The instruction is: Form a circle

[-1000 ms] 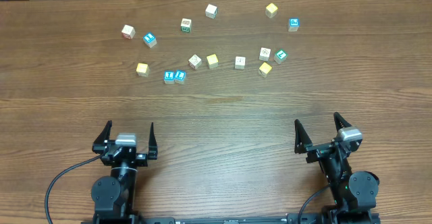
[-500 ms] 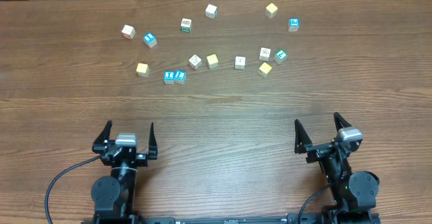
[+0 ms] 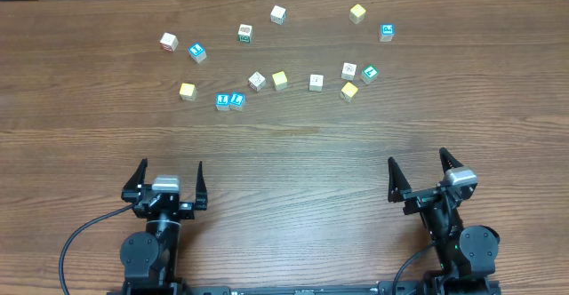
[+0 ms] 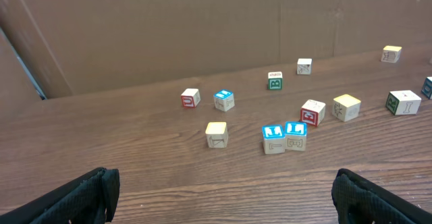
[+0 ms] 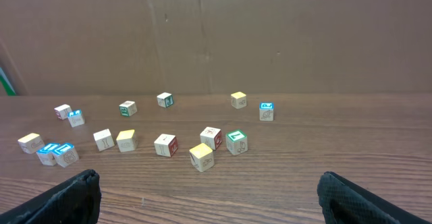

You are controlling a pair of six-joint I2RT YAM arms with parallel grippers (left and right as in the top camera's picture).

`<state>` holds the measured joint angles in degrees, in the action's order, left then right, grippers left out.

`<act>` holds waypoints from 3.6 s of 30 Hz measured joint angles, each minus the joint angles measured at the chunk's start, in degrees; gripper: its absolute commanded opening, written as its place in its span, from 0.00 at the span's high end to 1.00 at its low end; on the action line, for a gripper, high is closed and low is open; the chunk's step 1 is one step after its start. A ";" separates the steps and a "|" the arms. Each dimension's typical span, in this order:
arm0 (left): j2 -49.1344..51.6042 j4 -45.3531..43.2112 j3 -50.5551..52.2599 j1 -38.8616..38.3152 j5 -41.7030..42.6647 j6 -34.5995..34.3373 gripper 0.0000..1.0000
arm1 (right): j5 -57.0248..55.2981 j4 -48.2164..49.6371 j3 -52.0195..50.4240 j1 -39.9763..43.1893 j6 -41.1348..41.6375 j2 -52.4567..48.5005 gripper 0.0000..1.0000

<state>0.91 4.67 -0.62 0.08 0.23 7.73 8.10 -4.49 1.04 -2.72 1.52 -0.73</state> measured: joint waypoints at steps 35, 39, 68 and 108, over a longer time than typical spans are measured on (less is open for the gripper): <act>0.00 0.00 0.00 0.00 0.02 0.00 0.01 | 0.02 -0.02 0.00 0.02 -0.04 0.00 0.00; 0.00 0.00 0.00 0.00 0.02 0.00 0.00 | 0.00 -0.04 0.00 0.00 -0.02 0.00 0.00; 0.00 0.00 0.00 0.00 0.02 0.00 0.01 | 0.00 -0.04 0.00 0.02 -0.02 0.00 0.00; 0.00 -0.90 -0.85 0.00 2.78 -1.62 0.00 | 0.00 -0.02 0.00 0.00 -0.07 0.00 0.00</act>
<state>0.91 3.77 -1.48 0.08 3.01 6.11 8.10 -4.51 1.04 -2.72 1.45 -0.73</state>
